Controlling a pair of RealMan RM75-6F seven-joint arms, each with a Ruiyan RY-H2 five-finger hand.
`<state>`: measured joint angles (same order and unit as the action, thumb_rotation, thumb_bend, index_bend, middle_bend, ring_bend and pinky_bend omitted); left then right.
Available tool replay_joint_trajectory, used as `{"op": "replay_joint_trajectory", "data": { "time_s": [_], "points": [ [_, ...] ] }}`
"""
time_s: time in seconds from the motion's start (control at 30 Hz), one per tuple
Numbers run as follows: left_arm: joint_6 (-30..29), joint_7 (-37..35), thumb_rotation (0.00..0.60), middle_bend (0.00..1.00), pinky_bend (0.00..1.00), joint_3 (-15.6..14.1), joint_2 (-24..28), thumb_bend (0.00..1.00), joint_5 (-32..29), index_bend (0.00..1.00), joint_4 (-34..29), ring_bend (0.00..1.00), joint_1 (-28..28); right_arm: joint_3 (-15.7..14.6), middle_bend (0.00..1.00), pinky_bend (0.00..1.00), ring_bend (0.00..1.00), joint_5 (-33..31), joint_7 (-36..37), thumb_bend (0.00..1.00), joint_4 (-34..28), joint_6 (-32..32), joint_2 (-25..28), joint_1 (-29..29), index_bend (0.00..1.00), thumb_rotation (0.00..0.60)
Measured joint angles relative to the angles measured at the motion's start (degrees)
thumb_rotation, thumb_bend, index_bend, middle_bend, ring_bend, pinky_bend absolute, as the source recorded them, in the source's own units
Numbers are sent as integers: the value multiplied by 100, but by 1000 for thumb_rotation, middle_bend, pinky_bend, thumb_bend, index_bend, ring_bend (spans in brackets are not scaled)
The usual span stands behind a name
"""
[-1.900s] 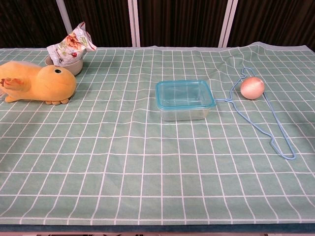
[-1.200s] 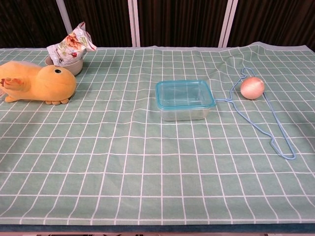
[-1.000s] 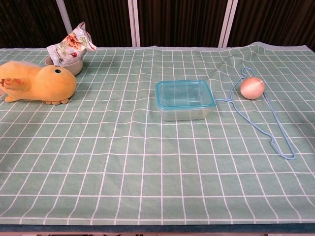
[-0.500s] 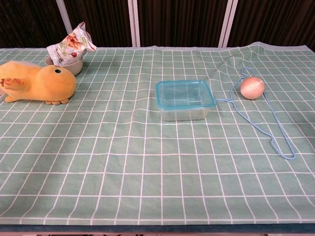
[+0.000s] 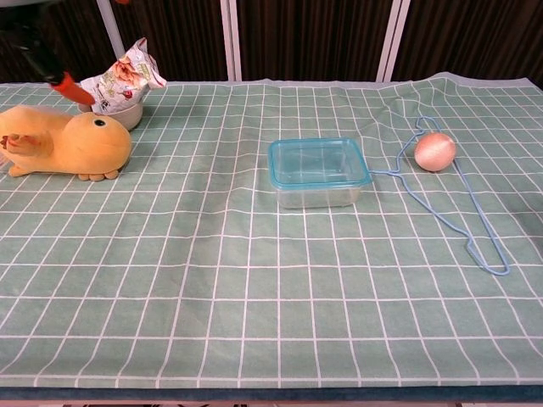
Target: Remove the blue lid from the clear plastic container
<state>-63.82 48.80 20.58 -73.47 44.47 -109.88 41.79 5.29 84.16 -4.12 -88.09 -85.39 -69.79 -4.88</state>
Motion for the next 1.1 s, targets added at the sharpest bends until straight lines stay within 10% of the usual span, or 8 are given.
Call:
{"op": "replay_joint_trajectory", "data": {
  "time_s": [0.63,1.1],
  "points": [
    [-252,1112,600,0,17,640,-3067,0,-2701,0,2582,0,2420,82,0,0,0,-251,110,187,-113,140,33,-16,0,600],
    [-140,1293,600,0,17,802,-3583,0,-3218,0,3075,0,3019,81,0,0,0,-345,89,187,-152,228,19,-28,0,600]
  ]
}}
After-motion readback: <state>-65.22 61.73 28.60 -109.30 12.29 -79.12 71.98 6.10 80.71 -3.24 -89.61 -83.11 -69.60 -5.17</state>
